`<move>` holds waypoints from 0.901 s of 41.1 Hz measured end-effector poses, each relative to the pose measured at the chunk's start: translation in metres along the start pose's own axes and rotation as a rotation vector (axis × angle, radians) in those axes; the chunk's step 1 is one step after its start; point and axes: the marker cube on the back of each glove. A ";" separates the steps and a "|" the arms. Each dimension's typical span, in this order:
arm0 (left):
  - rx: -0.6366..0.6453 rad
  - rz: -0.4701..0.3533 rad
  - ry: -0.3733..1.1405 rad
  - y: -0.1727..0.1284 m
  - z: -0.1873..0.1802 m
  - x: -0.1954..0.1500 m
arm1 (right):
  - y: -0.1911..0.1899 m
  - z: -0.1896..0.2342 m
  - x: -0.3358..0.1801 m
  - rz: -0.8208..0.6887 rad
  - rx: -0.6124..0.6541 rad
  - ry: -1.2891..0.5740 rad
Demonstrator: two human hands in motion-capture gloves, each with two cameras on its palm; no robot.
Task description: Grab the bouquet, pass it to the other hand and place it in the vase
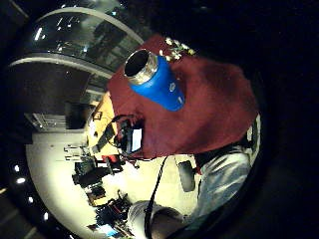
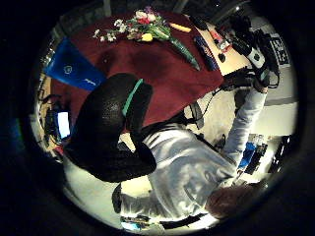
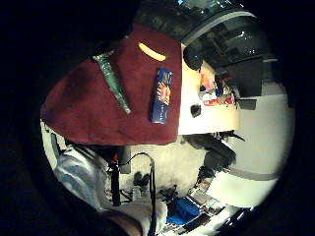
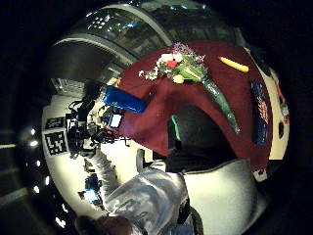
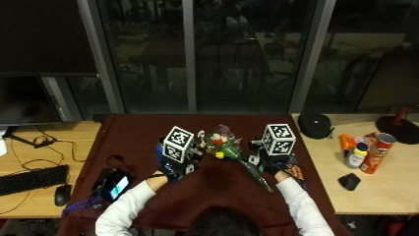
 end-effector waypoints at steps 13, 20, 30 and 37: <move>0.011 0.006 0.038 0.000 -0.002 0.002 | 0.008 -0.017 0.006 -0.005 0.052 -0.057; 0.025 0.014 0.130 -0.007 0.007 0.007 | 0.004 -0.017 0.010 0.047 0.044 -0.077; 0.054 0.045 0.169 -0.012 0.019 0.024 | -0.012 0.003 0.023 0.153 0.005 -0.073; 0.051 0.069 0.150 -0.014 0.028 0.037 | -0.046 0.052 0.050 0.287 -0.030 -0.130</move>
